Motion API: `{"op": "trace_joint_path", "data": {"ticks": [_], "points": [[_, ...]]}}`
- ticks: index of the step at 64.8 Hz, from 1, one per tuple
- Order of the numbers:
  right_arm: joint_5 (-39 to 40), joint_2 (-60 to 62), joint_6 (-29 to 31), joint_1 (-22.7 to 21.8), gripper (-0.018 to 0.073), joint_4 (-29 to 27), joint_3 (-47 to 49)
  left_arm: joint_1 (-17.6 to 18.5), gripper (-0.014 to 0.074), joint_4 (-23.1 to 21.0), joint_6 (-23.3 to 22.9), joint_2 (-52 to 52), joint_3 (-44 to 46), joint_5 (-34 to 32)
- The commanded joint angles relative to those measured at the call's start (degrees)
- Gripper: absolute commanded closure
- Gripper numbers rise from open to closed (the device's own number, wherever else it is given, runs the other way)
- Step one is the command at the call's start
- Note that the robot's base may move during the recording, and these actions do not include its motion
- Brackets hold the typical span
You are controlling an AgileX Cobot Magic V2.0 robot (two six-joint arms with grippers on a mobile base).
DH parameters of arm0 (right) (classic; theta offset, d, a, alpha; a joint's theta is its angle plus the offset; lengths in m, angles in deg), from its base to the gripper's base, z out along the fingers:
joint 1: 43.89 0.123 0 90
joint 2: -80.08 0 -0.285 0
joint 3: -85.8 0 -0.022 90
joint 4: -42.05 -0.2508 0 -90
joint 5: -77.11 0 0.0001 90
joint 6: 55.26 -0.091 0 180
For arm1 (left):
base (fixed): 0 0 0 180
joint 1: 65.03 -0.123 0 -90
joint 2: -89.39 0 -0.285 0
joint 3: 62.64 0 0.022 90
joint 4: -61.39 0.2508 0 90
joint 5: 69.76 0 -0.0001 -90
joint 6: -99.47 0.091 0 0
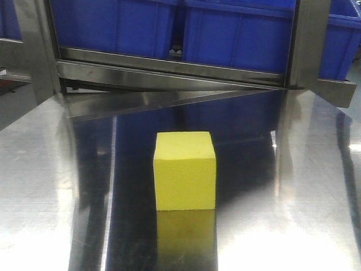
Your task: Place yellow foam block on left shelf second layer
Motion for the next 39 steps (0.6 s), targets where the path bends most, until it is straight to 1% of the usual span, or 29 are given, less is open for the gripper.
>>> {"op": "trace_joint_path", "data": {"ticks": [1,19,27,31,39], "points": [[5.31,0.87,0.42,0.03,0.0503,0.03,1.35,-0.17,0.0460,-0.35,-0.27,1.21,-1.34,-4.66],[5.43,0.87,0.42,0.03,0.0503,0.03,1.35,-0.17,0.0460,-0.35,-0.27,1.21,-1.34,-4.66],[7.23,0.87,0.42,0.03,0.0503,0.03,1.91,-0.17,0.0460,-0.35,-0.27,1.21,-1.34,-4.66],[5.89,0.76,0.42,0.03,0.0503,0.03,3.03,-0.17,0.0460,-0.35,-0.27,1.21,-1.34,-4.66],[-0.28,-0.82,0.42,0.03,0.0503,0.09,6.96,-0.17,0.0460,-0.35,-0.27,1.21,-1.34,-4.66]]}}
